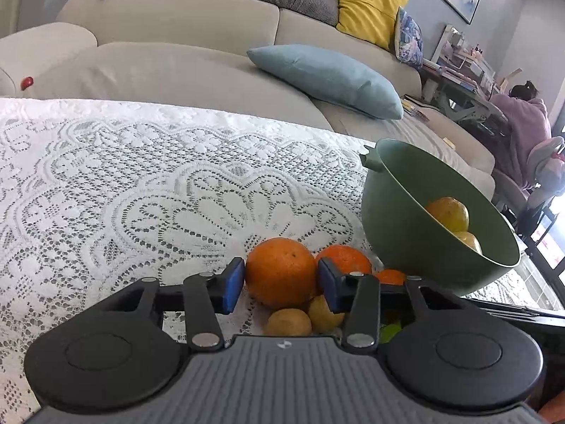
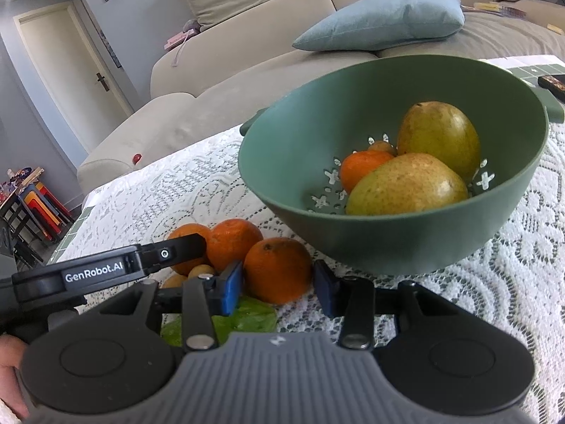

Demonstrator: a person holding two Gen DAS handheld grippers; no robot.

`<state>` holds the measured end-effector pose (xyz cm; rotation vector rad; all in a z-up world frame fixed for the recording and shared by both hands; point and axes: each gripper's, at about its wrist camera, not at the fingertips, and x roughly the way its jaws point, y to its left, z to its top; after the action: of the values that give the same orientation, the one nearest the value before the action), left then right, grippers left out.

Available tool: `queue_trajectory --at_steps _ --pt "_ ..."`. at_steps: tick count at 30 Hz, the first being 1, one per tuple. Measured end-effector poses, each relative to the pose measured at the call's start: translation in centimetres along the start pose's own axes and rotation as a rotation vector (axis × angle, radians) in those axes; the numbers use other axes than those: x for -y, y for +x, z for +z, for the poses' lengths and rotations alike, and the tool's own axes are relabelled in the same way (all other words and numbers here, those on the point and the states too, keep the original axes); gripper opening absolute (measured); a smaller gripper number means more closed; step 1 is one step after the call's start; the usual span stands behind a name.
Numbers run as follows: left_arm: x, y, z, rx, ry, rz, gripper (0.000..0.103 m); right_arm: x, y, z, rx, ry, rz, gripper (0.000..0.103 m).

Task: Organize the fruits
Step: 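Grasp a large mandarin with the left gripper while the right gripper grasps another mandarin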

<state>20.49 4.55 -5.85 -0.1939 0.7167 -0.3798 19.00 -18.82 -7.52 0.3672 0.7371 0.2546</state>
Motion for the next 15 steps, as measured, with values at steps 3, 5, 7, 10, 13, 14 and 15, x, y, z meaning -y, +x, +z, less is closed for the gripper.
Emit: queue_trajectory --at_steps 3,5,7,10,13,14,15 --pt "0.1 -0.4 0.0 0.011 -0.006 0.014 0.051 -0.3 0.0 0.0 0.006 -0.028 -0.006 0.041" --pt "0.1 -0.9 0.1 0.027 -0.009 0.018 0.051 -0.4 -0.1 -0.1 0.011 -0.037 -0.007 0.041" --pt "0.1 -1.4 0.2 0.038 -0.013 0.017 0.051 -0.5 -0.1 -0.2 0.013 -0.044 -0.007 0.041" --pt "0.3 -2.0 0.3 0.054 -0.011 0.038 0.051 -0.8 -0.2 -0.2 0.020 -0.064 -0.014 0.040" --pt "0.5 -2.4 0.2 0.072 0.001 0.056 0.051 -1.2 -0.6 -0.4 0.039 -0.091 -0.018 0.040" --pt "0.6 -2.5 0.2 0.076 0.002 0.059 0.051 -1.3 -0.7 -0.3 0.047 -0.101 -0.019 0.040" --pt "0.7 -2.7 0.2 0.081 0.002 0.061 0.051 -1.5 -0.8 -0.3 0.050 -0.116 -0.019 0.040"
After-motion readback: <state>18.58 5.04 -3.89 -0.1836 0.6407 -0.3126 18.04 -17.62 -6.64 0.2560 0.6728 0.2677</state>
